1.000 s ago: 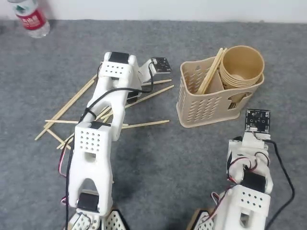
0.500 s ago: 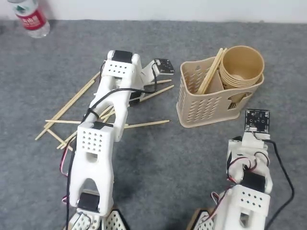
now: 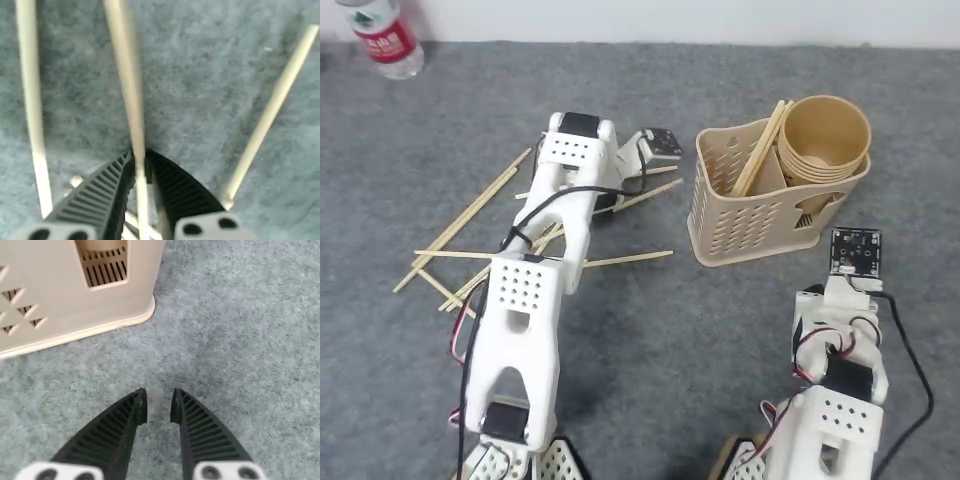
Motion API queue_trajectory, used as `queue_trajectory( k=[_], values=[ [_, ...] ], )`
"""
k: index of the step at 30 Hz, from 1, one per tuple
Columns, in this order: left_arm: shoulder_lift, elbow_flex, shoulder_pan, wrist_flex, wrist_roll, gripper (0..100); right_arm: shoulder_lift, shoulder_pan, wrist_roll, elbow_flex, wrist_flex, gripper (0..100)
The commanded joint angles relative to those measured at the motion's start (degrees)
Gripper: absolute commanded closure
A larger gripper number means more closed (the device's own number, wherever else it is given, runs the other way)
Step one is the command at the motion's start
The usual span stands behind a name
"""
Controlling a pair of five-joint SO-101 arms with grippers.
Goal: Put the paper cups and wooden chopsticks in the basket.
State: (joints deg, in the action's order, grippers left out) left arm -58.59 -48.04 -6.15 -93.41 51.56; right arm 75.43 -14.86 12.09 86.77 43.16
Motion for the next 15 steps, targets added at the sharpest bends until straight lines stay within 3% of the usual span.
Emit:
queue_trajectory(
  k=[1, 8, 15],
  values=[
    [0.4, -1.9, -2.7, -5.0, 2.4, 99, 0.6, 0.2, 0.7, -0.2, -1.0, 90.2],
    [10.2, -6.6, 0.1, -7.3, 1.0, 99, 0.6, 0.0, 0.8, -0.2, -1.0, 90.2],
    [36.7, -7.0, 2.3, -6.9, -2.3, 99, 0.6, 0.2, 0.6, -0.2, -1.0, 90.2]
  ],
)
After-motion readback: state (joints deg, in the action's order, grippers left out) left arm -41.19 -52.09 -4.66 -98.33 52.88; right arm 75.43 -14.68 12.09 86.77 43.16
